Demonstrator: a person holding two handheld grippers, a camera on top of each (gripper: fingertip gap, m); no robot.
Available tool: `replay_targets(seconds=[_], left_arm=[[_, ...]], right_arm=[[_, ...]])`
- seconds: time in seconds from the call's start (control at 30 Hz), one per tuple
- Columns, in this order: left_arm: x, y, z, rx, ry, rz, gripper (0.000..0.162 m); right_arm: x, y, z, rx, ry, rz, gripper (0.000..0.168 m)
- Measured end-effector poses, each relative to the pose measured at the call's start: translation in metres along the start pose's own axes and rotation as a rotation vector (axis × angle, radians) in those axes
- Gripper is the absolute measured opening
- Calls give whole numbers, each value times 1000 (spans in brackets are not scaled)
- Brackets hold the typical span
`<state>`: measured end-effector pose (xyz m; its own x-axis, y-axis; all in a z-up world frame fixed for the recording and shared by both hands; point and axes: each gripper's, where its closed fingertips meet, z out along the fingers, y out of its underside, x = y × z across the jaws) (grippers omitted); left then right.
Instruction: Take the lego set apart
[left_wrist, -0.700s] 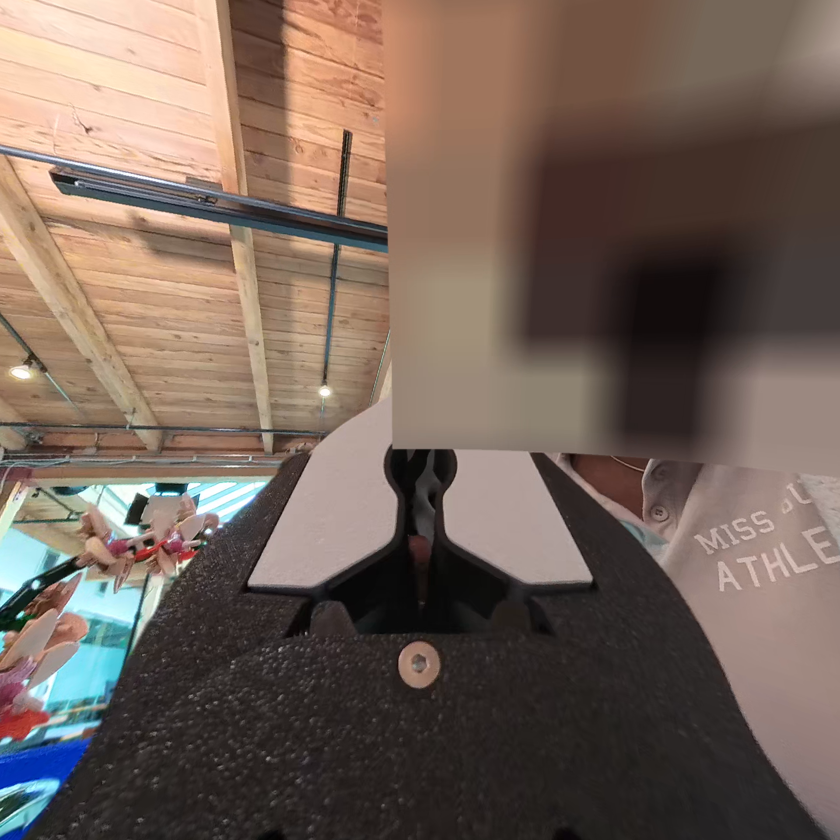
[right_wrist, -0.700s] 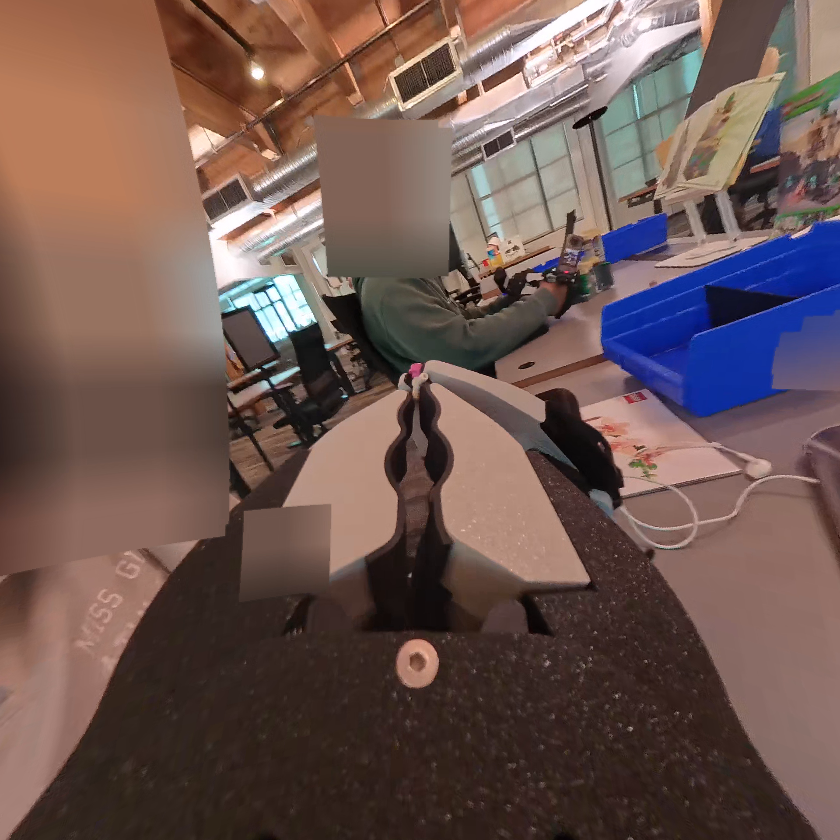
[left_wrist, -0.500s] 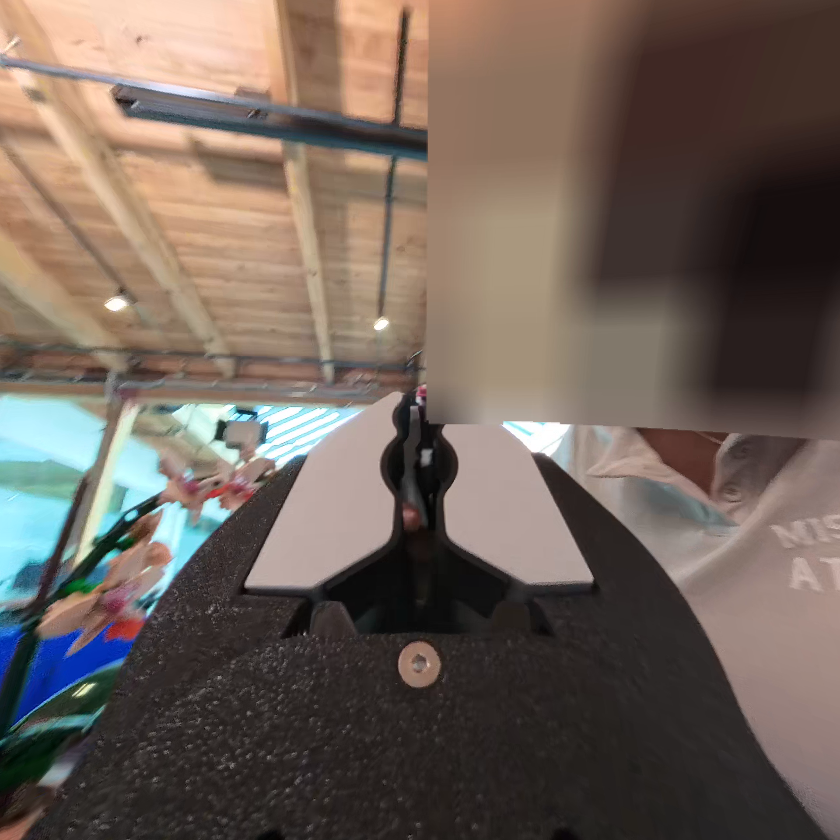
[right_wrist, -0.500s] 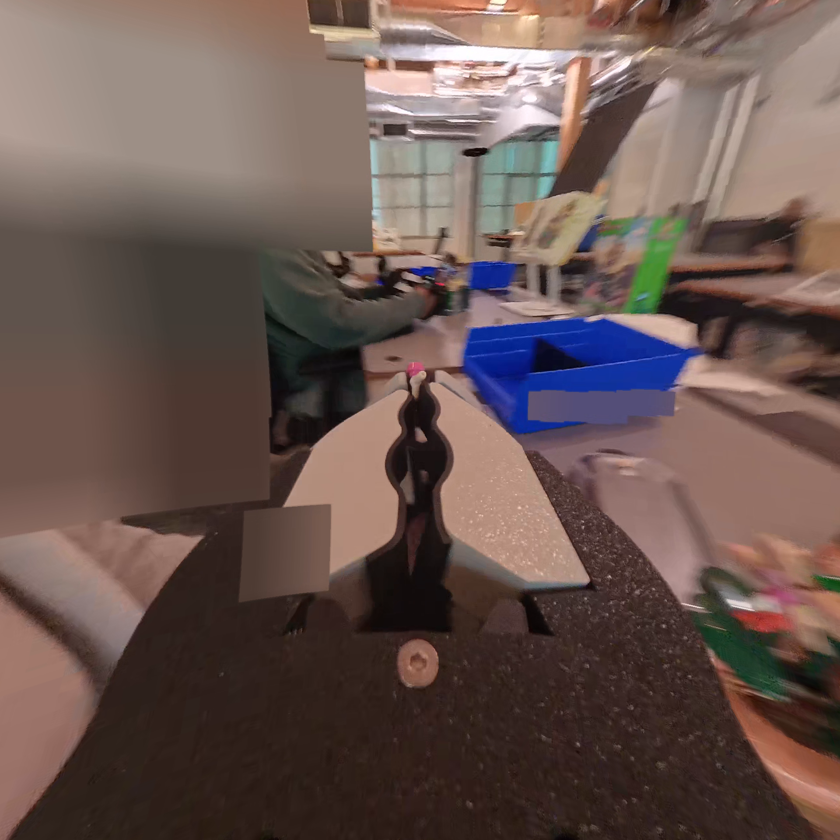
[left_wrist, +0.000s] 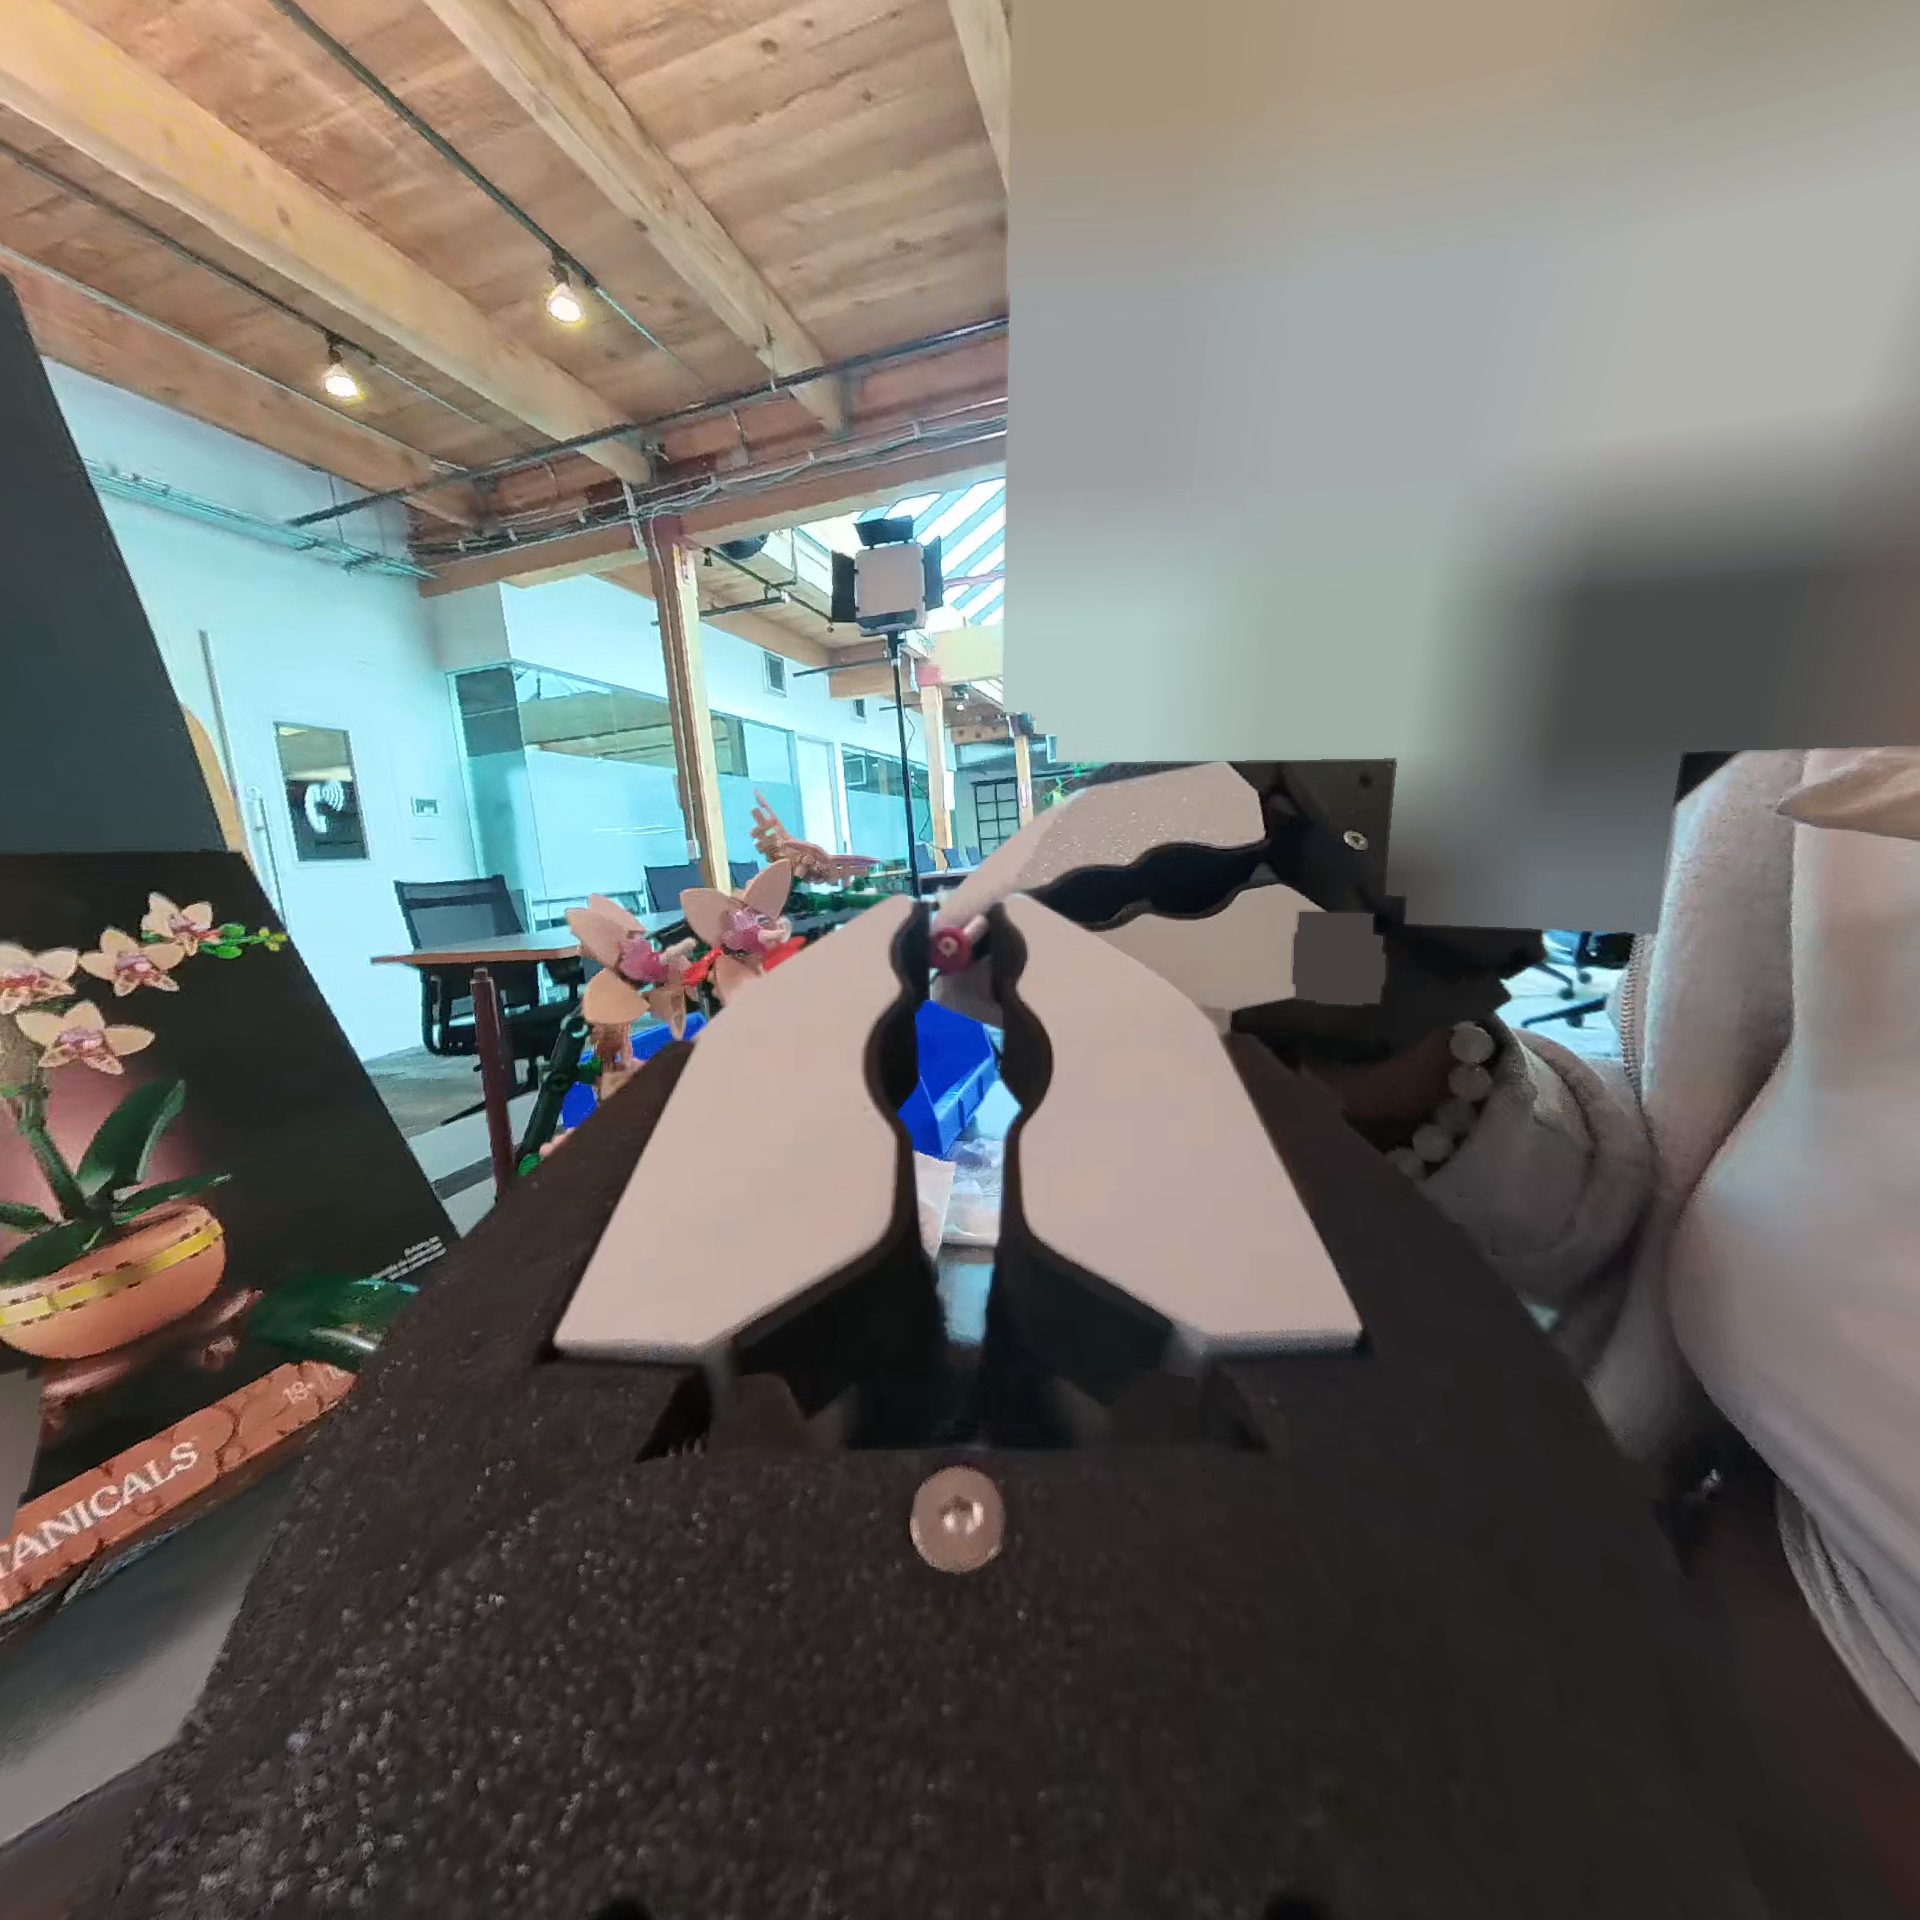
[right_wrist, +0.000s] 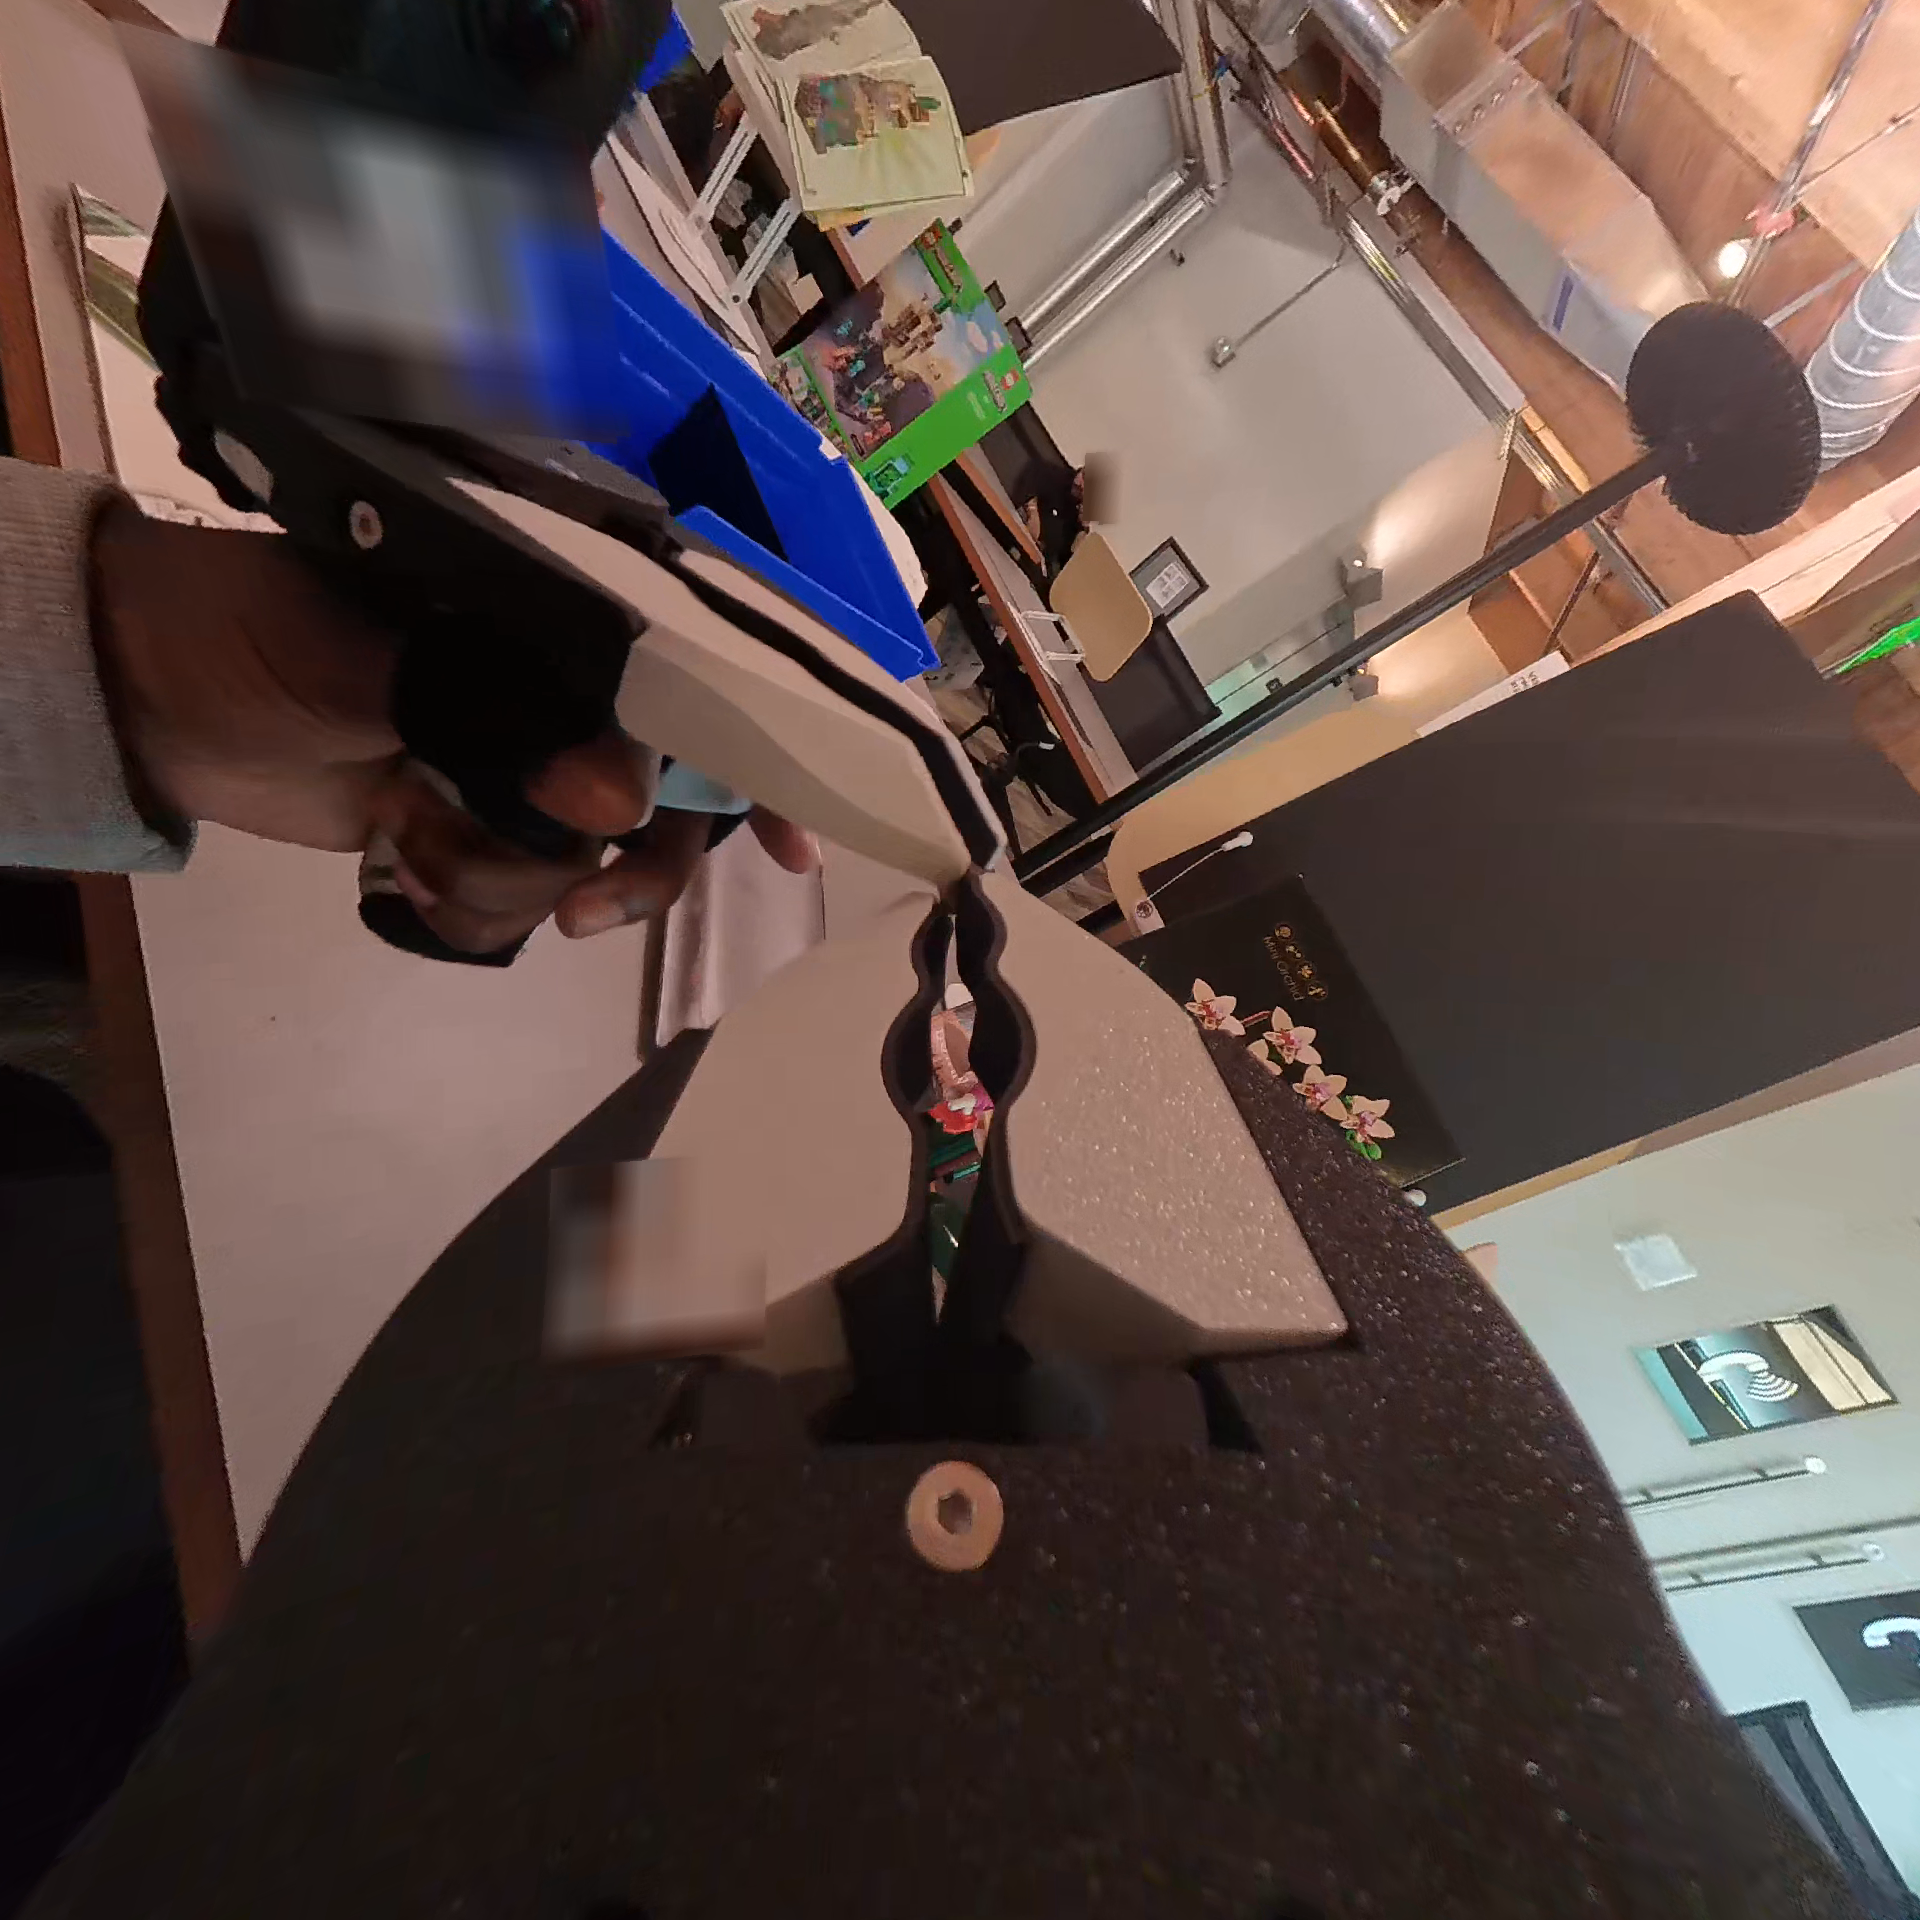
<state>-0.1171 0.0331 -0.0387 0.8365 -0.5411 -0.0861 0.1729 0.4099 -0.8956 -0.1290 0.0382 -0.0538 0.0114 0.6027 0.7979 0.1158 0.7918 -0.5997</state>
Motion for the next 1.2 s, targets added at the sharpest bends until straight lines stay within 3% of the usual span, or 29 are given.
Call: replay_targets(seconds=[0.13, 0.4, 0.67, 0.83, 0.97, 1.2], left_arm=[[5, 0, -5, 12, 65, -19, 4], [6, -20, -13, 202, 140, -163, 1], [16, -12, -9, 195, 224, -226, 0], [20, -4, -6, 154, 238, -221, 0], [20, -2, -6, 150, 244, -229, 0], [21, 1, -6, 119, 250, -222, 1]], right_arm=[[-5, -3, -4, 19, -32, 50, 1], [3, -13, -17, 132, -22, 152, 0], [-5, -22, -17, 303, -394, 697, 13], [-11, -18, -18, 301, -431, 672, 3], [-15, -13, -17, 267, -430, 643, 9], [-18, -11, -17, 265, -457, 633, 2]])
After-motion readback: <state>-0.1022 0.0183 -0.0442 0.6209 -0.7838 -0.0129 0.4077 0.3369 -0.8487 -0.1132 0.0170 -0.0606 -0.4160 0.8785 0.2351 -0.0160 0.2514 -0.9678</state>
